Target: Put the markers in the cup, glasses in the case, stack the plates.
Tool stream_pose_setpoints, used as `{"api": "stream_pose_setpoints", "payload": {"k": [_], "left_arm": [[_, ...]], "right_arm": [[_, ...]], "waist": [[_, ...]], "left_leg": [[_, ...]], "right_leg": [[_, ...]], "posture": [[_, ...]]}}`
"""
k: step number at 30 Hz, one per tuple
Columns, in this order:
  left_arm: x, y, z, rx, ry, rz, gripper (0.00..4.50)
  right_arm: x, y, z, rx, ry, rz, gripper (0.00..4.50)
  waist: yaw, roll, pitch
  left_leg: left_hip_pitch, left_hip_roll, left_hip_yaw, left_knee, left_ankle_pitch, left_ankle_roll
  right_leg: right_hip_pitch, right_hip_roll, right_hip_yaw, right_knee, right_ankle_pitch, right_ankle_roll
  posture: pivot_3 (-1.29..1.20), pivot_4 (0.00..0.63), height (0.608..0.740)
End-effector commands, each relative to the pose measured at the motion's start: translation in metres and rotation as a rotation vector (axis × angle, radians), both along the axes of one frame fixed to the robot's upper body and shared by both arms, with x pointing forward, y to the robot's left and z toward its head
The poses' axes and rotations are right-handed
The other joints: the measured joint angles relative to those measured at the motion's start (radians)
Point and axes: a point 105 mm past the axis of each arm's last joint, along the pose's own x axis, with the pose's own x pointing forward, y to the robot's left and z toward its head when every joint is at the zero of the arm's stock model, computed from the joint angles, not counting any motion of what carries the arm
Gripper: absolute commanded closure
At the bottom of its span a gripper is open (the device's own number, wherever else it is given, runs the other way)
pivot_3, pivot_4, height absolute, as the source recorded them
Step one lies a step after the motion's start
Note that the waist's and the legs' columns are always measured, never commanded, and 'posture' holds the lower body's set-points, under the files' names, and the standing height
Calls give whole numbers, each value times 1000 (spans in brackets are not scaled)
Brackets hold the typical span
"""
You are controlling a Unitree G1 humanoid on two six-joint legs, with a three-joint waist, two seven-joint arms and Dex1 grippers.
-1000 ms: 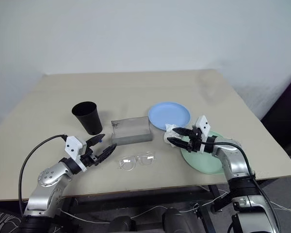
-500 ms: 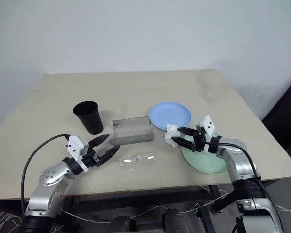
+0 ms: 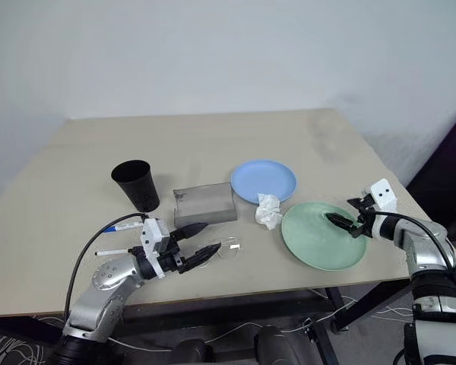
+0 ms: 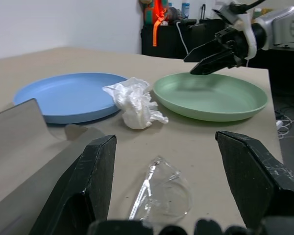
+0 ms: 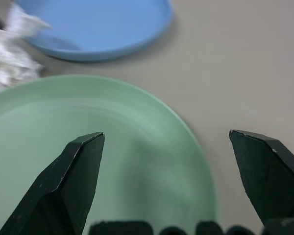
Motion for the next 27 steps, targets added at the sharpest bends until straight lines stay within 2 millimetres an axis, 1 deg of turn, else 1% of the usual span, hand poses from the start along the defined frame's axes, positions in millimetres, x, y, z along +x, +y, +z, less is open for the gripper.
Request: {"api": "stream_pose_setpoints", "payload": {"k": [1,5,10,18,21,24,26,27], "left_arm": [[1,-8,15,-17,-61,-31,1072],[0,-9,14,-15,-59,-34,1072],[0,-9,12,-5,-55,-33,1072],[-1,-9,9,9,-52,-39,1072],[-1,-9,9,13,-51,-40,1072],[-2,-9,8,16,-51,-40,1072],[-2,-10,7,18,-50,-42,1072],[-3,-10,7,20,-49,-42,1072]], "right_arm": [[8,-5,16,48,-2,-27,19],[16,-9,15,109,57,-105,19],[19,-13,5,129,140,-171,19],[20,-9,-2,161,202,-179,19],[20,-7,-4,172,215,-176,609],[19,-7,-5,170,227,-171,1536],[19,-7,-6,170,231,-168,2239],[19,-6,-7,171,233,-167,2492]], "waist": [[0,0,0],[0,0,0],[0,0,0],[0,0,0],[0,1,0],[0,1,0],[-1,1,0],[-1,1,0]], "left_leg": [[0,0,0,0,0,0],[0,0,0,2,0,0],[0,0,0,2,0,0],[0,-1,0,2,0,1],[0,-1,0,2,0,1],[0,-1,0,2,0,1],[0,-1,0,2,0,1],[0,-1,0,2,0,1]], "right_leg": [[0,0,0,0,0,0],[1,0,1,-1,0,0],[2,0,1,-1,0,0],[2,0,1,-1,0,0],[2,0,1,-1,0,0],[2,0,1,-1,0,0],[2,0,1,-1,0,0],[2,0,1,-1,0,0]], "posture": [[0,0,737],[0,0,737],[0,0,737],[0,0,737],[0,0,737],[0,0,737],[0,0,737],[0,0,737]]}}
